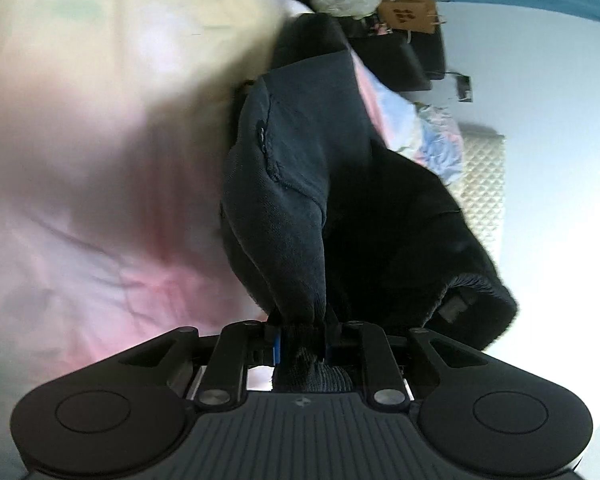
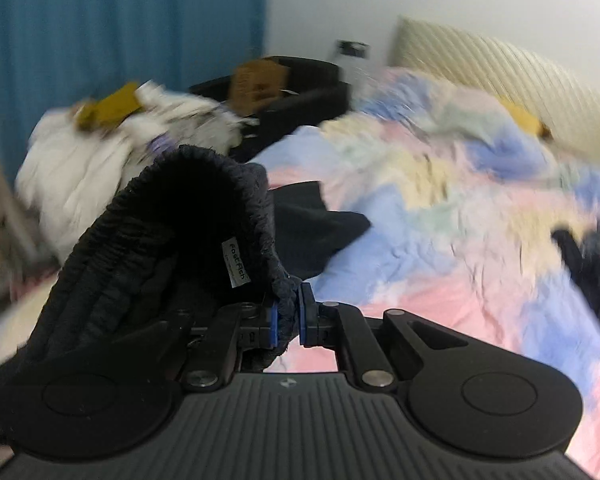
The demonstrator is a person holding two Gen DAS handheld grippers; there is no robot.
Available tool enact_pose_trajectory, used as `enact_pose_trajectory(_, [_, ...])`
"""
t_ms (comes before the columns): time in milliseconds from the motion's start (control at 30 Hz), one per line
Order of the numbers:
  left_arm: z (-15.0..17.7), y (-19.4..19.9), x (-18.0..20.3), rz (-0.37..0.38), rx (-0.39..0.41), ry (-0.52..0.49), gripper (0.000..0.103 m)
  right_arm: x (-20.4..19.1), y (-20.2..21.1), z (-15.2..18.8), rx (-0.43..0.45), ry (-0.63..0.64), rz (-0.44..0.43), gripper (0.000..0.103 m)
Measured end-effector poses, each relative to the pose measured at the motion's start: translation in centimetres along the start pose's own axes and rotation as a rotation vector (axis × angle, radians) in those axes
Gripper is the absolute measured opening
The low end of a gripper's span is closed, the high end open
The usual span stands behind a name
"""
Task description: Fold clothes
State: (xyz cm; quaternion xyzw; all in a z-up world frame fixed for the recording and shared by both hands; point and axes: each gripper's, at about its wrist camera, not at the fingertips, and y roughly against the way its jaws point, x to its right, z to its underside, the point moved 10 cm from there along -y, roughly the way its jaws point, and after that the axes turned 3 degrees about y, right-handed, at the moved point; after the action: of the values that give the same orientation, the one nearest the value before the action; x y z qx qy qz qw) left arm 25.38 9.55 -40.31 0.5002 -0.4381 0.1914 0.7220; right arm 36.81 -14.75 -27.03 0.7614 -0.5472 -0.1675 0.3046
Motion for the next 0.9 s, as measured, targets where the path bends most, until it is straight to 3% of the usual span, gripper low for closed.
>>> enact_pose_trajectory(133, [-0.5,-1.1,-3.8,-0.040,-0.005,-0.028,0.020,-2.8,-0.2,3.6,-0.075,0.071,0.021,0.009])
enact_pose_trajectory(267, [-0.1,-2.0,-6.4,-0.071,-0.020,-0.043,0.019,-3.8,-2.7,9.9,-0.236,0.080,0.052,0.011])
enact_pose_trajectory(333, [0.1,-2.3,-6.4,-0.075,-0.027,-0.070,0.019,-3.1,-3.9,13.2,-0.341,-0.020,0.051,0.021])
enact_pose_trajectory(433, [0.2,-3.4,-6.7,-0.074,-0.040,-0.087,0.019,-1.8,-4.0,15.7,-0.405,-0.228,0.041,0.023])
enact_pose_trajectory(600, [-0.4,-4.7,-7.1,-0.071,-0.063,-0.064,0.020,-1.4,-1.9,15.8,-0.353,-0.473,-0.013,0.030])
enact_pose_trajectory(667, [-0.2,-4.4,-7.7,-0.074,-0.073,-0.065,0.020,-1.3,-1.3,15.9,-0.323,-0.558,-0.034,0.043])
enact_pose_trajectory(733, [-0.2,-3.9,-8.4,-0.077,-0.080,-0.062,0.020,-0.3,-0.9,15.5,-0.268,-0.729,-0.080,0.061])
enact_pose_trajectory(800, [-0.3,-4.0,-8.7,-0.079,-0.088,-0.057,0.020,0.8,-0.9,15.2,-0.211,-0.919,-0.127,0.071])
enact_pose_trajectory(900, [-0.6,-4.4,-9.0,-0.083,-0.098,-0.049,0.020,1.9,-2.7,15.7,-0.157,-1.133,-0.169,0.077])
